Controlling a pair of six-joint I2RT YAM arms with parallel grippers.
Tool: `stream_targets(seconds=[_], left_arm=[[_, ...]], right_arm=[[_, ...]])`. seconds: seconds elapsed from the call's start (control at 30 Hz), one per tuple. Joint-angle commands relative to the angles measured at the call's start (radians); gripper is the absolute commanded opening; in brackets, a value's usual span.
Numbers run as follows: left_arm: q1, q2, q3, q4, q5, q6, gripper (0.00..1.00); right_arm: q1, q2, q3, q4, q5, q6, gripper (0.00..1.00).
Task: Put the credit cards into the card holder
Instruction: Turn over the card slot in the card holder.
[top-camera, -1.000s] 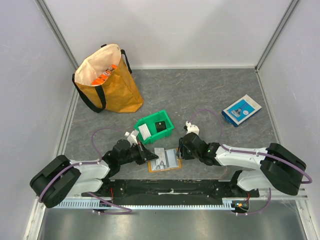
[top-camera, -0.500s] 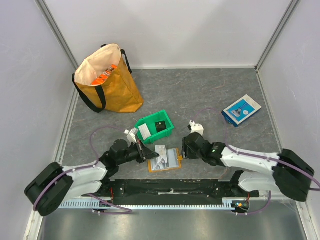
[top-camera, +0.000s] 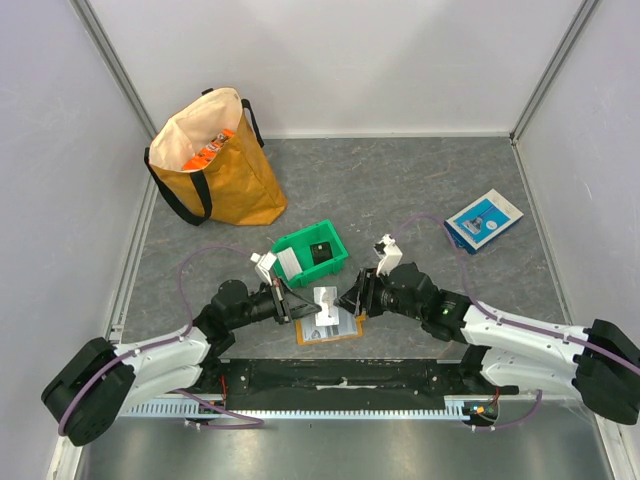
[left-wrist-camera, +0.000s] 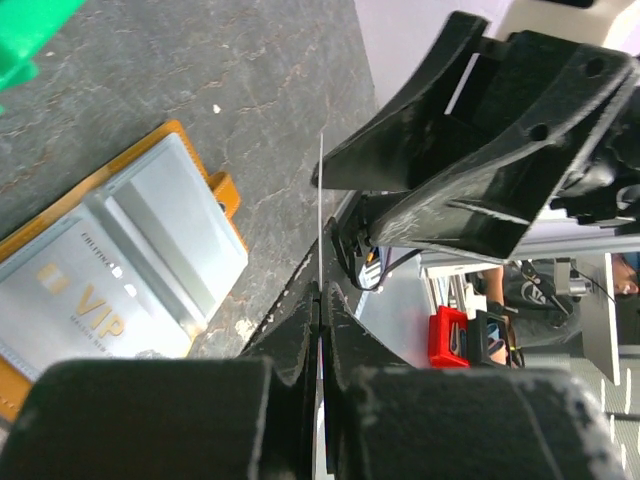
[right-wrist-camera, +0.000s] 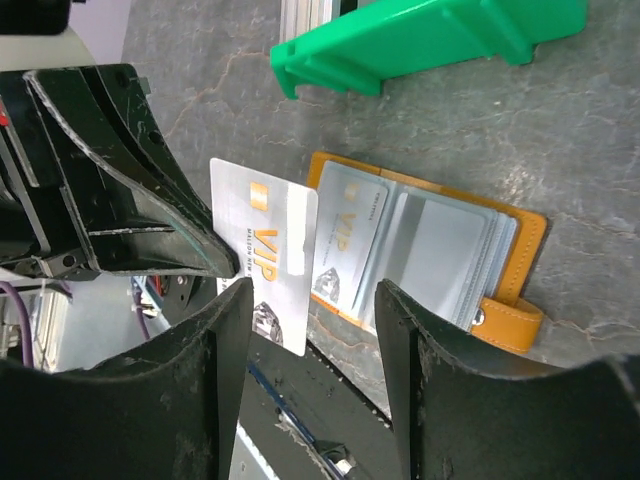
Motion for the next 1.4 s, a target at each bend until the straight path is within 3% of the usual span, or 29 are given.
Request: stream_targets(seconds=[0.0,0.2,0.33,0.73,0.87,0.93,1.07,1.37], left_arm=[[0.003,0.012,-0.024,0.158,0.061,0.032,0.02],[0.003,0.002,-0.014,0.174,0.08,0.044,0.02],[0.002,0.013,-0.019,0.186,0.084,0.042,0.02],[0.003,0.016,-0.037,0.177,0.018,0.019,0.02],[0.003,-0.007,-0.047,0.1,-0.017,0.024,0.25],[0.005,-0.03,-0.051,0.048,-0.034,0.026,0.46],[0.003,-0.109,-0.048,-0.122,-0.078,0.05,0.68],[0.003,-0.375,0.008,-0.769,-0.218,0.098,0.7]], right_arm=[[0.001,0.009,-0.03,0.145,-0.083,0.049,0.59],[0.001,0.027,-0.053,0.225,-0.119,0.077,0.58],[0.001,0.038,-0.07,0.294,-0.143,0.1,0.51],[0.001,0.015,-0.095,0.342,-0.174,0.106,0.08],[0.0,-0.003,-0.089,0.302,-0.154,0.091,0.0],[0.0,-0.005,-0.079,0.267,-0.139,0.077,0.0],[0.0,-0.005,-0.049,0.166,-0.091,0.04,0.0],[-0.002,-0.008,0.045,-0.169,0.136,-0.05,0.0]])
